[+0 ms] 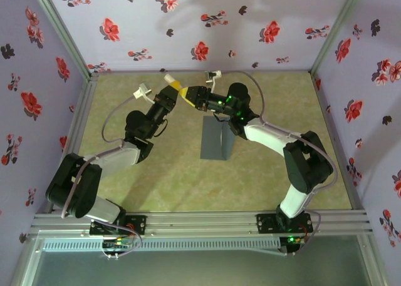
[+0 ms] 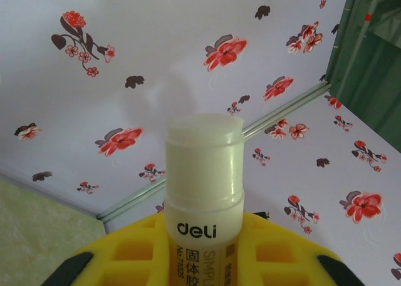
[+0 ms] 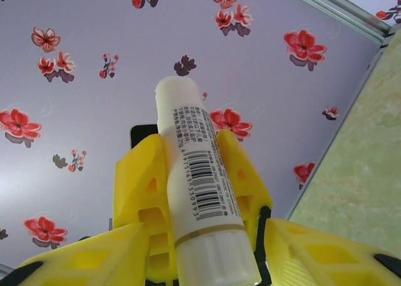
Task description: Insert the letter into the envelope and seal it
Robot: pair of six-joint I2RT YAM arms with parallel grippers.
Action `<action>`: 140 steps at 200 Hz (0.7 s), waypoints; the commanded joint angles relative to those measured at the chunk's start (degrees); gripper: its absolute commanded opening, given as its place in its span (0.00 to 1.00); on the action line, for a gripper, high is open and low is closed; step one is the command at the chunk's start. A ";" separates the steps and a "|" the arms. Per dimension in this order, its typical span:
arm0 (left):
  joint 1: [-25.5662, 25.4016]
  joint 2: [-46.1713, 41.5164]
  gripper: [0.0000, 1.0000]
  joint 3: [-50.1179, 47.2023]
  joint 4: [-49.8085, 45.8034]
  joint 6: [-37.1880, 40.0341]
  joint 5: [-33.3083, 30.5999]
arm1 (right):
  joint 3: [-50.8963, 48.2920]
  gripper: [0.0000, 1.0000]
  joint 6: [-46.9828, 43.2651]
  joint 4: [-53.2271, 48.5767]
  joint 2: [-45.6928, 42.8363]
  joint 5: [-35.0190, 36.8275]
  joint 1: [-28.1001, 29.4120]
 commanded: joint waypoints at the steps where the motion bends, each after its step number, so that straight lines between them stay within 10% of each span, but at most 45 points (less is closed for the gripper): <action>1: -0.35 0.39 0.00 1.64 2.55 0.90 -0.95 | 0.30 0.51 0.54 1.98 0.33 -0.39 0.54; 140: -0.40 0.65 0.00 0.85 2.42 0.77 -0.29 | 1.27 0.40 0.67 2.06 1.03 -0.39 0.47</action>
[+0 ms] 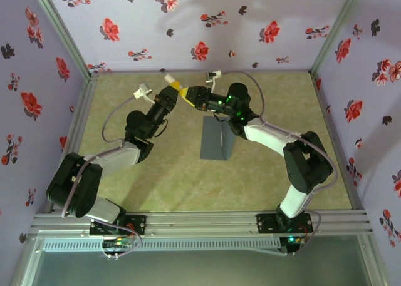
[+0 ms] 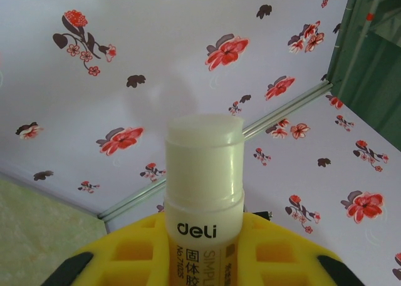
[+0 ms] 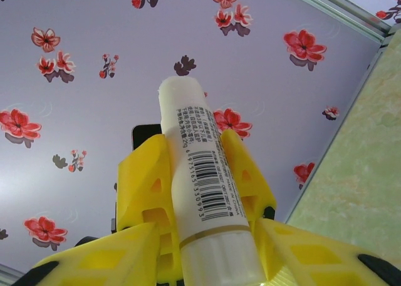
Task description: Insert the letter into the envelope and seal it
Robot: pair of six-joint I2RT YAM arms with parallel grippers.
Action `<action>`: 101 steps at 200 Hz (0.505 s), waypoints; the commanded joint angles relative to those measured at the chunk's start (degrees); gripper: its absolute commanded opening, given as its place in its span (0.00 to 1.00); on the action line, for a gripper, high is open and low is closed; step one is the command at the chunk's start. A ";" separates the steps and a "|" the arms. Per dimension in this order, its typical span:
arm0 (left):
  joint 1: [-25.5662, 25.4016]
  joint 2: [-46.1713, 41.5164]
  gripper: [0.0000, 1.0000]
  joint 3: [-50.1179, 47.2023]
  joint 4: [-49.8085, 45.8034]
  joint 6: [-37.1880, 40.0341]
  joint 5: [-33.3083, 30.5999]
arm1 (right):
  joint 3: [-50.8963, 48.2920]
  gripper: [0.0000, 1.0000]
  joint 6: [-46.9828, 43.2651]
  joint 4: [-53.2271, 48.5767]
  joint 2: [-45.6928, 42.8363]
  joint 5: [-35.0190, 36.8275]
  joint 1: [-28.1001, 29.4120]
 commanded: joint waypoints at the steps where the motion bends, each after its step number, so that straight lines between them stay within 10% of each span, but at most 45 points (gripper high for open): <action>1: -0.36 0.39 0.00 0.84 2.37 0.77 -0.25 | 1.28 0.40 0.62 2.08 1.03 -0.41 0.51; 101: -0.53 0.30 0.00 -0.31 2.29 1.15 0.25 | 0.85 0.24 -0.94 0.03 -0.33 0.54 0.32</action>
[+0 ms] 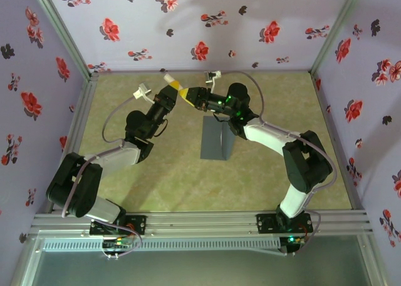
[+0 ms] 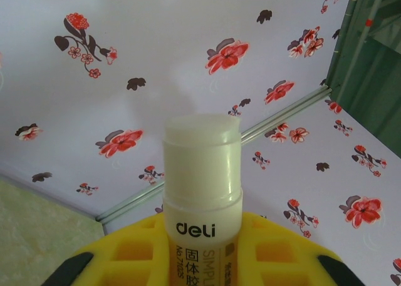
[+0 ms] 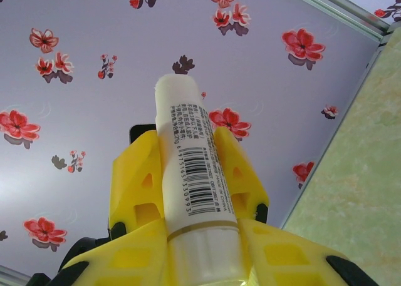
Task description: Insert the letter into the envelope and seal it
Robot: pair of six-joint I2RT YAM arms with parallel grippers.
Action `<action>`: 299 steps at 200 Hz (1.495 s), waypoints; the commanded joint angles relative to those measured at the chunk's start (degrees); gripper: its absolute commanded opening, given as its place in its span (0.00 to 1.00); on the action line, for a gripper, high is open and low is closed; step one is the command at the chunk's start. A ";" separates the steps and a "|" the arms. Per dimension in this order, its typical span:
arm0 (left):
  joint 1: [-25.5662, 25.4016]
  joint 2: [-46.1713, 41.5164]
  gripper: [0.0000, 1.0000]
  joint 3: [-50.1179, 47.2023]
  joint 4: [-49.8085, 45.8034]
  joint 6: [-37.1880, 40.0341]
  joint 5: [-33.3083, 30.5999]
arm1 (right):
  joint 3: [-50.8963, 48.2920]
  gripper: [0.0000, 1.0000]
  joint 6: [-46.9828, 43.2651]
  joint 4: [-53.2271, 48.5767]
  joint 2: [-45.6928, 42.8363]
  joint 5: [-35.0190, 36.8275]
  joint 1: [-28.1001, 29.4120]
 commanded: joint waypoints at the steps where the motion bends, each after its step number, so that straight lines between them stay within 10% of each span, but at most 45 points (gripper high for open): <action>1: -0.55 0.21 0.00 -0.29 2.02 1.79 0.63 | 0.85 0.24 -1.21 -0.37 -0.72 0.55 0.32; 127: -0.44 -4.11 1.00 -0.91 -1.45 8.11 0.69 | -1.50 0.21 -14.70 -28.12 -10.53 7.80 -4.39; 172: 0.12 -8.84 1.00 1.31 -18.83 14.33 1.12 | 3.65 0.21 -27.46 -51.33 -14.46 9.88 -7.80; 243: 0.59 -6.79 0.99 28.93 -85.80 42.09 1.00 | 18.41 0.20 -47.91 -86.74 -11.67 17.52 -9.19; 299: 0.34 6.71 0.51 40.07 -103.89 52.94 5.91 | 24.24 0.19 -54.70 -100.81 -6.51 27.28 -9.15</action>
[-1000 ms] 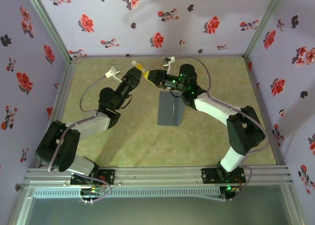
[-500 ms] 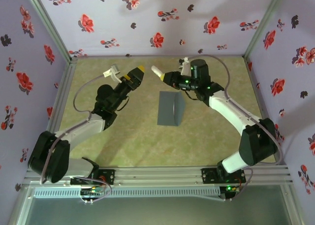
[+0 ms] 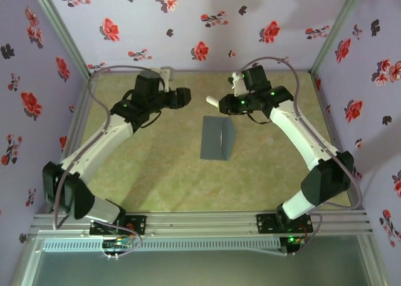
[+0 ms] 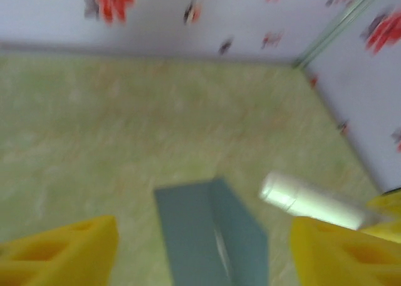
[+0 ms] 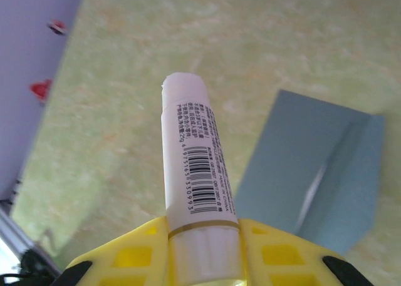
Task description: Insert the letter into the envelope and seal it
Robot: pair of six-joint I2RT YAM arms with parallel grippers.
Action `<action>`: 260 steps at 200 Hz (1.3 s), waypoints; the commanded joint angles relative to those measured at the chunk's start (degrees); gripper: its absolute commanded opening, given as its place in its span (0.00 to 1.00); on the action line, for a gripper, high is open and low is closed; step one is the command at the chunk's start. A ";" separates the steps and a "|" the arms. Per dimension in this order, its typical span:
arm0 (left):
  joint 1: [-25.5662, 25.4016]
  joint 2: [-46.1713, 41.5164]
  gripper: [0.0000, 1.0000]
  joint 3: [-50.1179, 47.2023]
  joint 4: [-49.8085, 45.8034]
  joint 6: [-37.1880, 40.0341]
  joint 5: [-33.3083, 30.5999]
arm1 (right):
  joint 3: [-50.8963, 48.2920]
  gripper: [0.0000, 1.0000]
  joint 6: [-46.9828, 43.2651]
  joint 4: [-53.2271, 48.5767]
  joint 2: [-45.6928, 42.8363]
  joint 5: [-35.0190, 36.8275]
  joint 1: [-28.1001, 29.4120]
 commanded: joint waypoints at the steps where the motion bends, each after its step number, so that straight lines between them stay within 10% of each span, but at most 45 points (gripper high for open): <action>1: 0.23 6.37 0.49 3.36 -15.39 8.19 3.06 | 1.96 0.19 -5.02 -9.89 2.67 6.08 -0.34; 31: -1.45 13.13 0.00 5.53 -16.52 9.68 3.83 | 0.79 0.18 -4.92 -10.73 4.37 8.95 0.53; 260: -11.29 28.57 0.00 -9.75 20.29 -28.99 -5.37 | 3.66 0.13 -6.09 -19.16 18.21 16.66 7.90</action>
